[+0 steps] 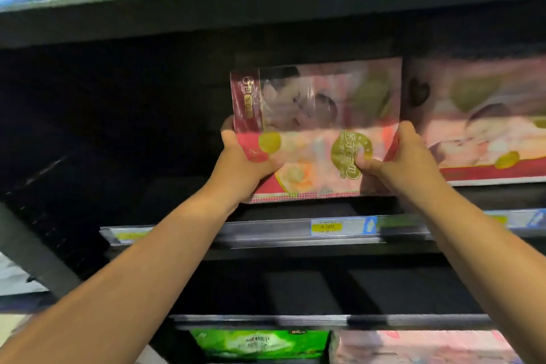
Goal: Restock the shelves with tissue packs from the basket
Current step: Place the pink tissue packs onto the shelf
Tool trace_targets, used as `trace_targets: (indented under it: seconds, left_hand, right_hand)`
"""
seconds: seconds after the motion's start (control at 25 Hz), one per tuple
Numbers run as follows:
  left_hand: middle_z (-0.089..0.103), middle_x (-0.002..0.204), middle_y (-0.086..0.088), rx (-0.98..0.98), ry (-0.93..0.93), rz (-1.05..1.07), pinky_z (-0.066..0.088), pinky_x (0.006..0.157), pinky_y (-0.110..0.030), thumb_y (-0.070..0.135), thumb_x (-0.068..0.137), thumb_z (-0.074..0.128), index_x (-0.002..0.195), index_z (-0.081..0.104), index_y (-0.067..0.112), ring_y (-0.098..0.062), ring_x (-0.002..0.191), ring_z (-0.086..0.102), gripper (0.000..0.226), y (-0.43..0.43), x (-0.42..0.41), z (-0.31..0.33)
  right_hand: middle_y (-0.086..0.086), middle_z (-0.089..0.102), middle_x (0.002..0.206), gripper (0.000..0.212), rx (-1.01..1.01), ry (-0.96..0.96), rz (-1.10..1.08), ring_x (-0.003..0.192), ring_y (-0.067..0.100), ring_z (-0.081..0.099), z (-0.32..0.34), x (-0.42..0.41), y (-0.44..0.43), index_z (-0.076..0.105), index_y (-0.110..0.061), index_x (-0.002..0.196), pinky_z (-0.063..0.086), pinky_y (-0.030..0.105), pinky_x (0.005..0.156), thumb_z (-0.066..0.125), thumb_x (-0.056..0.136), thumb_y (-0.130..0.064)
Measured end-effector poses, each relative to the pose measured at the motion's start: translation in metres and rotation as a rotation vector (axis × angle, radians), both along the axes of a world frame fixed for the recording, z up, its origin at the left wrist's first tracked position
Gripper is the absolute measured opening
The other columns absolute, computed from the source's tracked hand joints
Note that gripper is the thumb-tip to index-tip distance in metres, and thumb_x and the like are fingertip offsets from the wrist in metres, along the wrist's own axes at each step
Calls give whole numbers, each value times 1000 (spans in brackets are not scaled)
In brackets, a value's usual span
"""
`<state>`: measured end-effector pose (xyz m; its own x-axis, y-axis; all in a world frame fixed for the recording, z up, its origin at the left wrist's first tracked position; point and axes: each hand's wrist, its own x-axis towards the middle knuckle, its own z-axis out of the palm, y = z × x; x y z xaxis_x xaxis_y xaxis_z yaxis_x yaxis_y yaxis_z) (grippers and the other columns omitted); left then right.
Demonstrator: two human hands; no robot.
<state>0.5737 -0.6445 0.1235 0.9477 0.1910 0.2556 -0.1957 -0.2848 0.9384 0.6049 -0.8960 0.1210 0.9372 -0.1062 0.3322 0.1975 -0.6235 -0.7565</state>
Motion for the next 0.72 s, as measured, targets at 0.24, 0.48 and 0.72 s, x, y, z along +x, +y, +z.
trace_targets:
  seconds: [0.24,0.48,0.72]
  left_hand:
    - [61,115,8,27,-40,-12,55,91,-39,9,75,81,137,17,39,-8,103,65,94,6,10,-9]
    - [63,112,10,70,-87,9,55,87,-31,9,74,81,146,21,28,-7,98,66,95,2,34,-13]
    - [60,120,6,237,-31,104,50,88,-29,25,74,82,147,17,33,-16,102,61,99,-12,68,-6]
  right_hand:
    - [14,48,102,43,-503,-449,-128,92,39,49,-1,-29,26,52,-14,110,44,45,74,75,74,-17]
    - [8,56,115,28,-909,53,300,111,29,52,13,-7,40,65,-30,116,47,34,92,62,88,-27]
    - [18,41,133,42,-1017,154,226,123,36,39,2,23,43,44,-12,129,41,41,98,55,92,-28]
